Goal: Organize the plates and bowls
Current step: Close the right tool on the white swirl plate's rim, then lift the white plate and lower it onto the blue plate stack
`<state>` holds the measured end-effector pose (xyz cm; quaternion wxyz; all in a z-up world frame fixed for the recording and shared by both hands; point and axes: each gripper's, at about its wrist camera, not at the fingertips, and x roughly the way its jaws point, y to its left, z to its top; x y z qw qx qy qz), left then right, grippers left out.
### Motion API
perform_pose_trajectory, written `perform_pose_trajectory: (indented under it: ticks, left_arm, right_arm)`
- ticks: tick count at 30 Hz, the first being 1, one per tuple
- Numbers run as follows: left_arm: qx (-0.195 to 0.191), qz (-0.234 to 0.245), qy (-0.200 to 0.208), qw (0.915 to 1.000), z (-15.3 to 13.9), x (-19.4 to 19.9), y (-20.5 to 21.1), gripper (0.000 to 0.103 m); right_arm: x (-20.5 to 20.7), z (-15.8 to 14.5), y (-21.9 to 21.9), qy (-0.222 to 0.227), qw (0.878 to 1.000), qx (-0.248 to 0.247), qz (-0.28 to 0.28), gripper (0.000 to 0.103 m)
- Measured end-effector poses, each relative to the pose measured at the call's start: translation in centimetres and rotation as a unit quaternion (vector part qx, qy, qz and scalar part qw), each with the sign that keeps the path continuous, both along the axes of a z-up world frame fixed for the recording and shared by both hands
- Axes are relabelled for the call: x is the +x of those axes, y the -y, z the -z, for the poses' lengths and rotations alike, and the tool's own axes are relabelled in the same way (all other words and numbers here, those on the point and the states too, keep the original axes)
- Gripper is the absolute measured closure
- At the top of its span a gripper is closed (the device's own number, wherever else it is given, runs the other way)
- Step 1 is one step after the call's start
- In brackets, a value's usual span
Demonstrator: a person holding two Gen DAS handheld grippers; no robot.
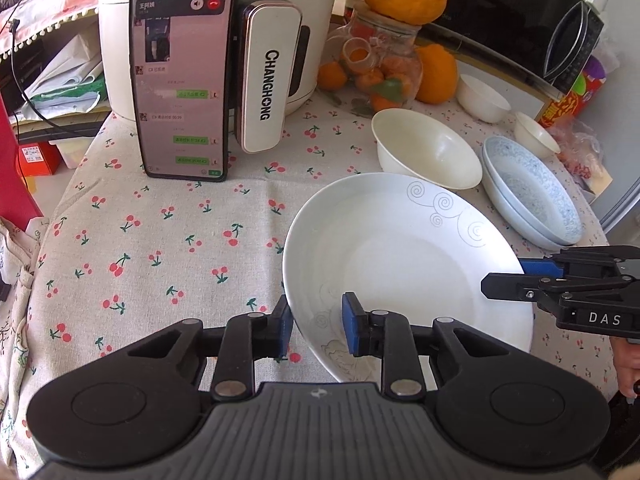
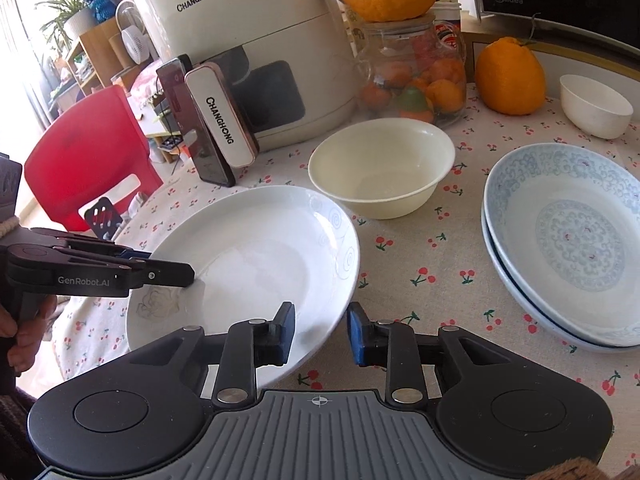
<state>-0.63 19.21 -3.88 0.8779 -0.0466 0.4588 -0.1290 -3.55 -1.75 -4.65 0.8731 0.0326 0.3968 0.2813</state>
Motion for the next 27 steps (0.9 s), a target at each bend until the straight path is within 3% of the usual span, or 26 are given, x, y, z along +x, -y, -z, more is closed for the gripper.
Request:
perform_pose_trajectory:
  ticks: [27]
  left_arm:
    - [-0.047,0.048,0.040,0.9969,-2.6,0.5,5.0,0.082]
  right_arm:
    - [-0.1,-3.4,7.1,0.036,0.996,0.051,0.067,0.075]
